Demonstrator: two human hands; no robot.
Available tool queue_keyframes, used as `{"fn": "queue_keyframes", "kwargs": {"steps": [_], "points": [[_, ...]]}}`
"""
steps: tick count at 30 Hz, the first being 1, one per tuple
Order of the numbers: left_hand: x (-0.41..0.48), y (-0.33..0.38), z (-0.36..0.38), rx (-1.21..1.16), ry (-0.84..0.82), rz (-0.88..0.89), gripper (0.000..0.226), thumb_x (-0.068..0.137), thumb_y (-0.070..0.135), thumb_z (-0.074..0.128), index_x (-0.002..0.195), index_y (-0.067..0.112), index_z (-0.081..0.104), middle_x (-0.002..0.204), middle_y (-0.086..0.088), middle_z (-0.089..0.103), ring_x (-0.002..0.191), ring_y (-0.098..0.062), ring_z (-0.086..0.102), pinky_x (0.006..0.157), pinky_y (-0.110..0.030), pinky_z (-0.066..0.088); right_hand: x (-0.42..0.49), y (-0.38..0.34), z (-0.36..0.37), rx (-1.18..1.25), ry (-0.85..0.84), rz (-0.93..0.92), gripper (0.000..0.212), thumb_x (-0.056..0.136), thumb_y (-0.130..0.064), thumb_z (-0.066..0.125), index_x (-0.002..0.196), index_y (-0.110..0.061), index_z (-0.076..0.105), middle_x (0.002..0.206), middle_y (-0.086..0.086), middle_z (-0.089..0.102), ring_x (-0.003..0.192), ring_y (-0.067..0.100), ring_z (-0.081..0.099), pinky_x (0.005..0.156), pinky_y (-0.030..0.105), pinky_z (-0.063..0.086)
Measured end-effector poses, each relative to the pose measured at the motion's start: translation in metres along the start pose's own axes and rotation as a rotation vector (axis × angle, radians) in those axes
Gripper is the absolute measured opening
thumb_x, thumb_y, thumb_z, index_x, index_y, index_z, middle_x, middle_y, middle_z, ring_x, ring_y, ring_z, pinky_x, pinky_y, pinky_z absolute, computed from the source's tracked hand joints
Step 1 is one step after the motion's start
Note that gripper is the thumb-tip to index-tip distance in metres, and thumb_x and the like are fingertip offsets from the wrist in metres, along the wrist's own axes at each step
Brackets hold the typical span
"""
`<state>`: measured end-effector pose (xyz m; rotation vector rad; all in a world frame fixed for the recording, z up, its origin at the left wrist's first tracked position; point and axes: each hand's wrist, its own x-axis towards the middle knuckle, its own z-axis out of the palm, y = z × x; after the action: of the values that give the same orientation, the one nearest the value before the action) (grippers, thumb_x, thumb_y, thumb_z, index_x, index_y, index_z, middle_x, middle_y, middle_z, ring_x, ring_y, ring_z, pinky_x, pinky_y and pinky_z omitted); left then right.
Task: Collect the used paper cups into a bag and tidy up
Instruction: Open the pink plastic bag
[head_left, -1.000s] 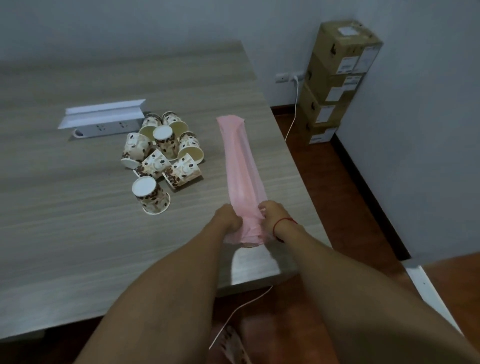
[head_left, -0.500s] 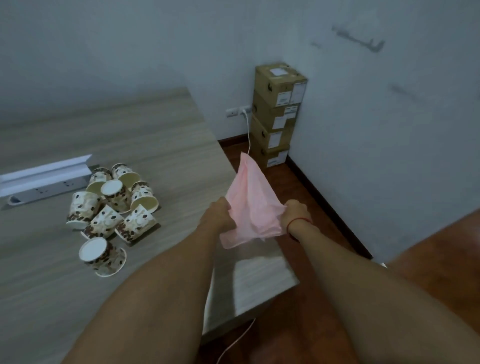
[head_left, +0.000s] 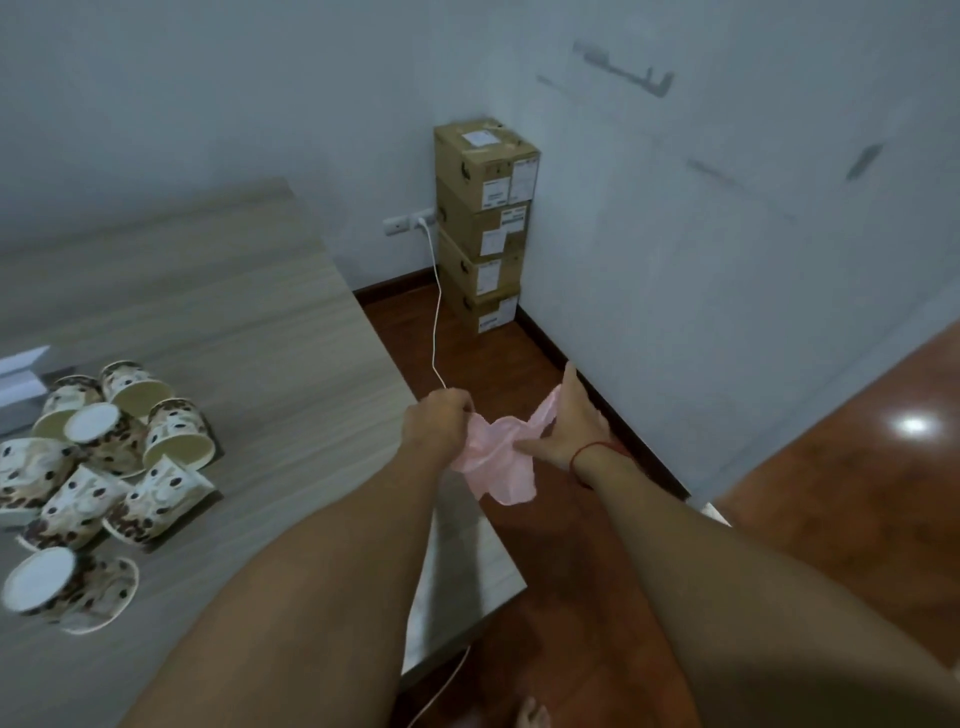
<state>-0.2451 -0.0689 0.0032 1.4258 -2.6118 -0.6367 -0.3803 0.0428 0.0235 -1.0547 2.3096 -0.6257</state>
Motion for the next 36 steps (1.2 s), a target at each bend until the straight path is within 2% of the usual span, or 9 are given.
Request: {"fn": "queue_keyframes", "kwargs": {"steps": [3, 6, 9, 12, 18, 21, 25, 28, 36], "points": [[0.006, -0.005, 0.004, 0.041, -0.001, 0.046, 0.024, 0.094, 0.011, 0.05, 0.105, 0.02, 0.07, 0.113, -0.004, 0.069, 0.104, -0.024, 0.064, 0.086, -0.035, 0.05, 0.011, 0.001, -0.002, -0.154, 0.031, -0.133, 0.118, 0.067, -0.032, 0.084, 0.154, -0.026, 0.003, 0.163, 0.002, 0.009, 0.15, 0.021, 0.011, 0.121, 0.049, 0.014], [0.01, -0.012, 0.006, 0.041, -0.019, 0.089, 0.021, 0.094, 0.014, 0.052, 0.105, 0.018, 0.07, 0.112, -0.005, 0.069, 0.102, -0.024, 0.064, 0.086, -0.035, 0.05, 0.026, 0.002, 0.008, -0.417, -0.169, -0.226, 0.068, 0.081, -0.033, 0.072, 0.142, -0.024, 0.043, 0.161, 0.001, 0.02, 0.15, 0.018, 0.009, 0.122, 0.046, 0.008], [0.013, -0.018, 0.004, 0.107, 0.016, 0.101, 0.021, 0.095, 0.024, 0.053, 0.108, 0.019, 0.069, 0.111, -0.005, 0.068, 0.104, -0.024, 0.064, 0.088, -0.036, 0.047, 0.032, -0.001, 0.026, -0.476, -0.15, -0.177, 0.03, 0.088, -0.035, 0.06, 0.108, -0.013, 0.069, 0.132, 0.01, 0.06, 0.134, 0.023, 0.045, 0.116, 0.043, 0.025], [0.011, -0.022, 0.003, 0.106, 0.13, -0.026, 0.048, 0.095, 0.05, 0.044, 0.133, 0.021, 0.052, 0.131, -0.006, 0.057, 0.122, -0.024, 0.055, 0.107, -0.045, 0.032, 0.033, -0.004, 0.035, -0.336, -0.136, -0.043, 0.024, 0.087, -0.031, 0.062, 0.098, -0.011, 0.065, 0.1, 0.011, 0.069, 0.08, 0.024, 0.061, 0.073, 0.032, 0.048], [-0.005, -0.024, 0.003, 0.039, 0.49, -0.033, 0.04, 0.089, 0.049, 0.048, 0.114, 0.019, 0.055, 0.113, -0.005, 0.054, 0.105, -0.023, 0.055, 0.092, -0.037, 0.037, 0.037, -0.008, 0.045, -0.19, -0.087, 0.013, 0.018, 0.089, -0.03, 0.06, 0.094, -0.013, 0.06, 0.094, 0.009, 0.065, 0.071, 0.018, 0.054, 0.068, 0.03, 0.047], [-0.013, -0.019, 0.009, -0.017, 0.439, -0.126, 0.038, 0.085, 0.051, 0.054, 0.106, 0.019, 0.054, 0.105, -0.003, 0.053, 0.098, -0.021, 0.054, 0.083, -0.032, 0.041, 0.035, -0.012, 0.047, -0.165, -0.105, 0.014, 0.015, 0.088, -0.027, 0.062, 0.083, -0.014, 0.059, 0.086, 0.008, 0.065, 0.057, 0.009, 0.049, 0.056, 0.021, 0.041], [-0.015, -0.008, 0.016, -0.547, 0.102, -0.578, 0.082, 0.078, 0.06, 0.065, 0.14, 0.013, 0.038, 0.139, -0.013, 0.045, 0.124, -0.033, 0.051, 0.094, -0.044, 0.047, 0.027, -0.014, 0.051, -0.086, -0.184, 0.006, 0.024, 0.088, -0.025, 0.064, 0.104, -0.008, 0.064, 0.09, 0.007, 0.064, 0.076, 0.018, 0.058, 0.062, 0.023, 0.044], [-0.018, -0.006, 0.022, -0.992, -0.148, -0.627, 0.061, 0.084, 0.037, 0.071, 0.132, 0.004, 0.053, 0.131, -0.017, 0.06, 0.113, -0.035, 0.062, 0.087, -0.042, 0.055, 0.017, -0.01, 0.051, -0.089, -0.241, -0.013, 0.034, 0.086, -0.022, 0.067, 0.114, -0.005, 0.061, 0.105, 0.012, 0.065, 0.097, 0.026, 0.063, 0.077, 0.029, 0.047], [-0.032, -0.028, 0.027, -0.736, 0.026, -0.723, 0.025, 0.085, 0.008, 0.064, 0.108, -0.003, 0.066, 0.111, -0.023, 0.068, 0.101, -0.037, 0.067, 0.089, -0.044, 0.057, 0.001, 0.01, 0.034, 0.182, -0.258, 0.095, 0.025, 0.074, -0.035, 0.078, 0.075, -0.02, 0.058, 0.073, -0.004, 0.058, 0.065, 0.009, 0.055, 0.052, 0.021, 0.04]]}}
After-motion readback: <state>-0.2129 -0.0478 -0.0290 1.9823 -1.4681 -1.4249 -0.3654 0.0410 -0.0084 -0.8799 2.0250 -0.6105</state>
